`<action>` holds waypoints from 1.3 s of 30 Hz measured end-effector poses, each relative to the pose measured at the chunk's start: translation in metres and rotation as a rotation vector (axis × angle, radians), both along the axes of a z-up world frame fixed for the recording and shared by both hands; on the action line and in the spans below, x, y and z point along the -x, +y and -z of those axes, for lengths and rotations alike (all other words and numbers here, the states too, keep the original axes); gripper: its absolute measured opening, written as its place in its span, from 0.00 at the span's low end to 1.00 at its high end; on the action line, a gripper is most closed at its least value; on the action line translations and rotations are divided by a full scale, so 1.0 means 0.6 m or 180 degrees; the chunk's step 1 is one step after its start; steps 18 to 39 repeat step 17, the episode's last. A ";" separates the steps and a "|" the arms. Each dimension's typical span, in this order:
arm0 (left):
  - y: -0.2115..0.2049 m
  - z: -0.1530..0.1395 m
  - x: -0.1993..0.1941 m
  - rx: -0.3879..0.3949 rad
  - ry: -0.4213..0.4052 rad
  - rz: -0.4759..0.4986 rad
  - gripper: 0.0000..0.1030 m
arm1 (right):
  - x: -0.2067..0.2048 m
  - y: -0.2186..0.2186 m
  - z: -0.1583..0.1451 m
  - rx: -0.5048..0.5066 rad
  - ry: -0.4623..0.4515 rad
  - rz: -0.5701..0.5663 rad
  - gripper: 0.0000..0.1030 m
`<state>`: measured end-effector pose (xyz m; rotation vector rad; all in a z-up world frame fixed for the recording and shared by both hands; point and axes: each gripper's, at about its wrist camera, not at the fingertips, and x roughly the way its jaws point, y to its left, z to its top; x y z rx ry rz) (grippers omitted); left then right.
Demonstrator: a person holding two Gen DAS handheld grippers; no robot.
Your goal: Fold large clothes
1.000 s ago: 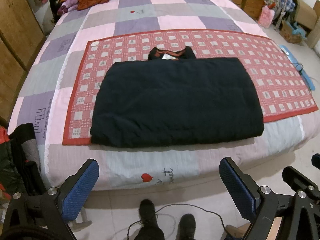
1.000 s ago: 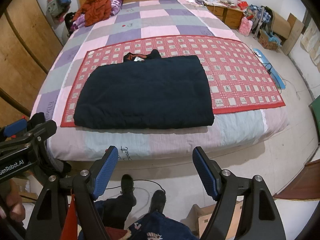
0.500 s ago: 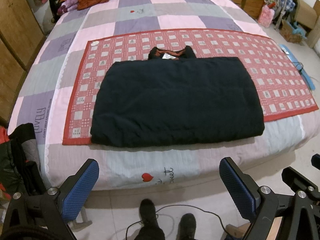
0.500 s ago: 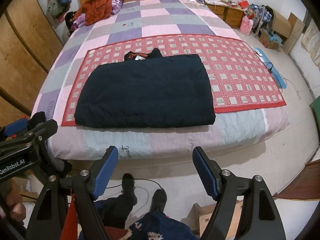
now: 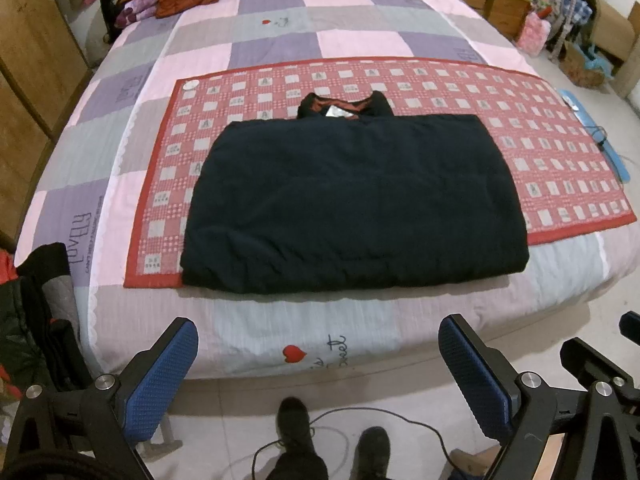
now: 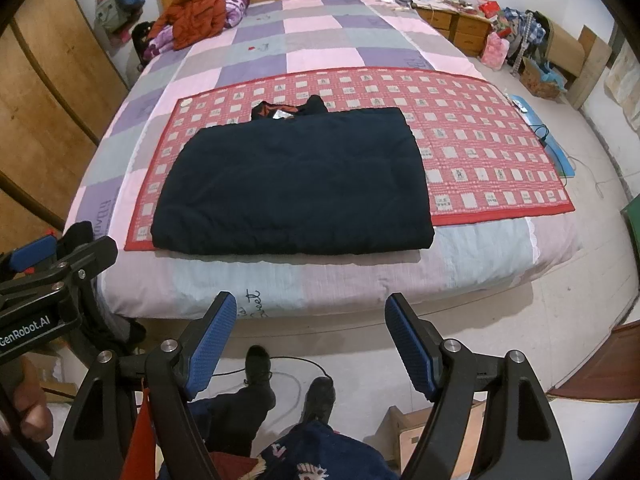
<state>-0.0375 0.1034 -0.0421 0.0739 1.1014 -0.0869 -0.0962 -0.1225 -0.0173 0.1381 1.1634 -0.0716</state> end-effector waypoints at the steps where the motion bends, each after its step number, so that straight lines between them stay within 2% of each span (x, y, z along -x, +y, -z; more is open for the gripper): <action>1: 0.000 0.000 0.000 0.0000 0.0002 0.0002 0.97 | 0.001 0.001 0.001 -0.0002 -0.0001 -0.0001 0.77; 39: 0.008 0.002 0.000 0.0010 -0.0006 0.0010 0.96 | 0.002 0.001 0.001 -0.0001 0.0004 0.0001 0.77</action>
